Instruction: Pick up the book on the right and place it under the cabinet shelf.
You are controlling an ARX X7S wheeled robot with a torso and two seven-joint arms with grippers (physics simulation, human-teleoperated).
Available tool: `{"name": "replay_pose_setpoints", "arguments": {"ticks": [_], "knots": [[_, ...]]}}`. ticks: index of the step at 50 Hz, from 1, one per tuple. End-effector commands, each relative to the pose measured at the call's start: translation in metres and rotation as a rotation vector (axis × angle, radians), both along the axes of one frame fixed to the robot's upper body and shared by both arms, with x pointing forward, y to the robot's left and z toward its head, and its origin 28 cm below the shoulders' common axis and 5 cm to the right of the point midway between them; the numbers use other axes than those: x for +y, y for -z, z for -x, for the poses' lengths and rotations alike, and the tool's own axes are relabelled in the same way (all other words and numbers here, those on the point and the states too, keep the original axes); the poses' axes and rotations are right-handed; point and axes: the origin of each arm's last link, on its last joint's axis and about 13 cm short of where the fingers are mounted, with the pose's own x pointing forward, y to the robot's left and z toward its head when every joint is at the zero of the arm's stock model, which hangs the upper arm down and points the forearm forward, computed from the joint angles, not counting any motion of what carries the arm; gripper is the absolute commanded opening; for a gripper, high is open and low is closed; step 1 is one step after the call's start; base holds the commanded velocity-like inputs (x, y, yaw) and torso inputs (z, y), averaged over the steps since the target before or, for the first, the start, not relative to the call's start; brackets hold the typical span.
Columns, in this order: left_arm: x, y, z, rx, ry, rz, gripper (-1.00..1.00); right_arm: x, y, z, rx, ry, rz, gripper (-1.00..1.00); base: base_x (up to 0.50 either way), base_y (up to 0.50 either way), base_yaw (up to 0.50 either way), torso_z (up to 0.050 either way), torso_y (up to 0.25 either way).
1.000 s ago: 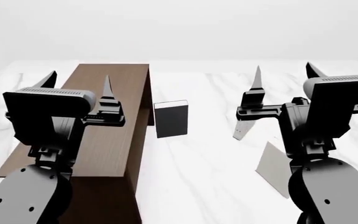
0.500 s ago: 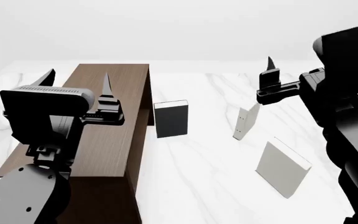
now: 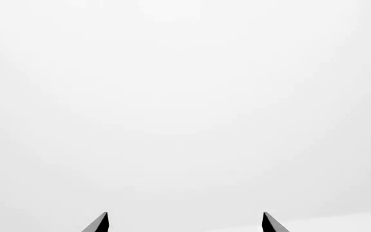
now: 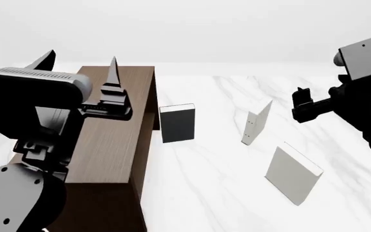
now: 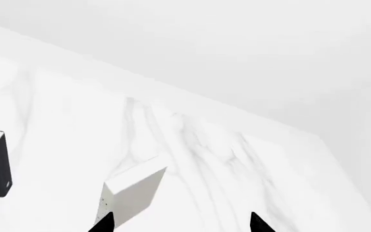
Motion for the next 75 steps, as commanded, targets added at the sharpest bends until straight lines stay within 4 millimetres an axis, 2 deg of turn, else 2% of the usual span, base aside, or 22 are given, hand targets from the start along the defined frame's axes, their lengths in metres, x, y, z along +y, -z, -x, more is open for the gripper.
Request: {"name": "replay_pose_setpoints", "arguments": {"ticks": [1,11,20,36,59,75], "knots": [[-0.003,-0.011,0.007,-0.026,0.016,-0.02,1.0,-0.018,0.019,-0.009,0.161,0.021,-0.022,1.0,0.0,0.0,0.0,0.0,0.0],[-0.002,-0.012,0.008,-0.032,0.003,-0.037,1.0,-0.023,0.034,-0.01,0.334,-0.054,-0.032,1.0,0.0,0.0,0.0,0.0,0.0],[-0.001,-0.011,0.01,-0.033,-0.008,-0.043,1.0,-0.029,0.037,-0.011,0.412,-0.055,-0.039,1.0,0.0,0.0,0.0,0.0,0.0],[0.001,-0.01,0.009,-0.03,-0.022,-0.051,1.0,-0.034,0.032,-0.014,0.458,-0.025,-0.017,1.0,0.0,0.0,0.0,0.0,0.0],[0.002,-0.007,0.007,-0.024,-0.029,-0.055,1.0,-0.031,0.047,-0.011,0.491,-0.058,-0.038,1.0,0.0,0.0,0.0,0.0,0.0],[0.002,-0.007,0.008,-0.026,-0.031,-0.057,1.0,-0.033,0.07,-0.012,0.513,-0.056,-0.056,1.0,0.0,0.0,0.0,0.0,0.0]]}}
